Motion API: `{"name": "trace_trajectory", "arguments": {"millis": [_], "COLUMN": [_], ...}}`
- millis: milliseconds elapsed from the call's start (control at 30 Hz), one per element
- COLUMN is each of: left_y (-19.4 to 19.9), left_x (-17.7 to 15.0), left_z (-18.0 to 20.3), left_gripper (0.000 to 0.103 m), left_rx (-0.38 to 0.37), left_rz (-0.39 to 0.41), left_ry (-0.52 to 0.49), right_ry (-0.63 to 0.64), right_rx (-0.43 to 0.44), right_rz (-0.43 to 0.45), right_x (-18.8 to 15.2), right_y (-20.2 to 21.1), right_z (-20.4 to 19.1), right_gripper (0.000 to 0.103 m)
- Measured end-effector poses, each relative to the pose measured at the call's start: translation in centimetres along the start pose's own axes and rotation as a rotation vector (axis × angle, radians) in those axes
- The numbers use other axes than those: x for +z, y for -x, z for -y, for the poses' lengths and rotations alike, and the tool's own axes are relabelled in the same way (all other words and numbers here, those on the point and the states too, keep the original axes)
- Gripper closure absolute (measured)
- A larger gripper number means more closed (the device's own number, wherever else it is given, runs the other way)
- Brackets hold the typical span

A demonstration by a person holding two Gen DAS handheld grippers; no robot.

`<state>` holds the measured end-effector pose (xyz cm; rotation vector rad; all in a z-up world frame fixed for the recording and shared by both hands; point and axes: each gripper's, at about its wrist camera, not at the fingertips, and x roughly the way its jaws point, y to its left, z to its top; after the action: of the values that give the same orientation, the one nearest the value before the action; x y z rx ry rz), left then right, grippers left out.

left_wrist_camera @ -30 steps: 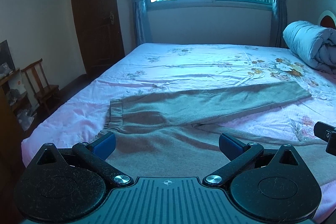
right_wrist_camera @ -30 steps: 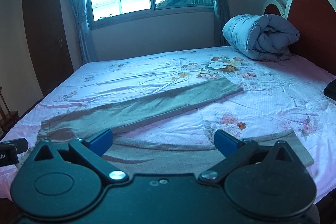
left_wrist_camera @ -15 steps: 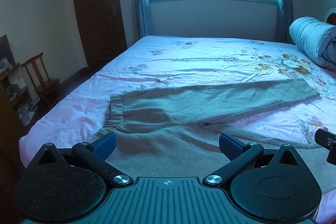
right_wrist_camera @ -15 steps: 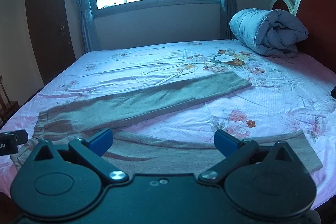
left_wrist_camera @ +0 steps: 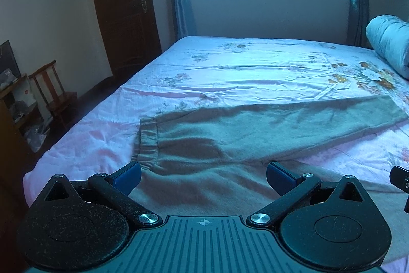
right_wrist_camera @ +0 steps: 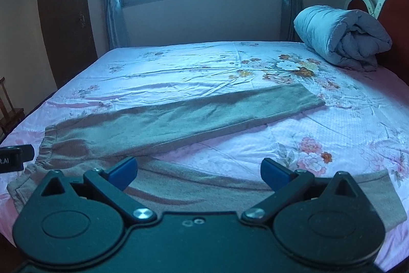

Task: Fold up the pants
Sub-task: 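Close the right gripper on the waistband corner while the left gripper grasps the other waistband corner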

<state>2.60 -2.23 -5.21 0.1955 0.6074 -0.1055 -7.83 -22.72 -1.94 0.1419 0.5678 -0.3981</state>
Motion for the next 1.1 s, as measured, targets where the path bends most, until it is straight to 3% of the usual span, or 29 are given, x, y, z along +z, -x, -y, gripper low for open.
{"name": "trace_trajectory", "arguments": {"millis": [133, 300, 500, 733, 800, 867, 933, 1000, 1100], "left_y": [-3.1, -8.5, -16.4, -25.7, -28.5, -30.9, -33.0, -35.3, -37.9], "left_x": [1.3, 3.4, 5.9, 8.2, 8.6, 8.7, 8.8, 8.6, 8.1], "left_z": [-1.4, -4.0, -7.9, -11.7, -12.4, -12.9, -13.5, -13.7, -13.0], "left_gripper": [0.000, 0.000, 0.000, 0.000, 0.000, 0.000, 0.004, 0.009, 0.013], "left_rx": [0.009, -0.026, -0.049, -0.093, -0.122, -0.154, -0.182, -0.215, -0.214], "left_rz": [-0.013, -0.023, -0.092, -0.149, -0.173, -0.183, -0.181, -0.213, -0.230], "left_ry": [-0.013, -0.078, -0.152, -0.217, -0.238, -0.241, -0.213, -0.213, -0.315], "right_ry": [0.057, 0.224, 0.410, 0.459, 0.503, 0.556, 0.617, 0.660, 0.729], "right_rx": [0.042, 0.191, 0.346, 0.455, 0.462, 0.481, 0.488, 0.506, 0.519], "right_rz": [-0.010, 0.011, -0.057, -0.184, -0.198, -0.232, -0.268, -0.297, -0.334], "right_x": [1.3, 3.4, 6.4, 9.0, 9.5, 9.9, 10.3, 10.7, 11.2], "right_y": [-2.3, -5.4, -11.6, -19.6, -21.6, -23.9, -26.2, -28.3, -31.4], "right_z": [-1.2, -3.0, -5.3, -7.3, -8.1, -9.2, -10.5, -11.4, -12.6], "right_gripper": [0.006, 0.006, 0.007, 0.035, 0.047, 0.065, 0.074, 0.079, 0.082]}}
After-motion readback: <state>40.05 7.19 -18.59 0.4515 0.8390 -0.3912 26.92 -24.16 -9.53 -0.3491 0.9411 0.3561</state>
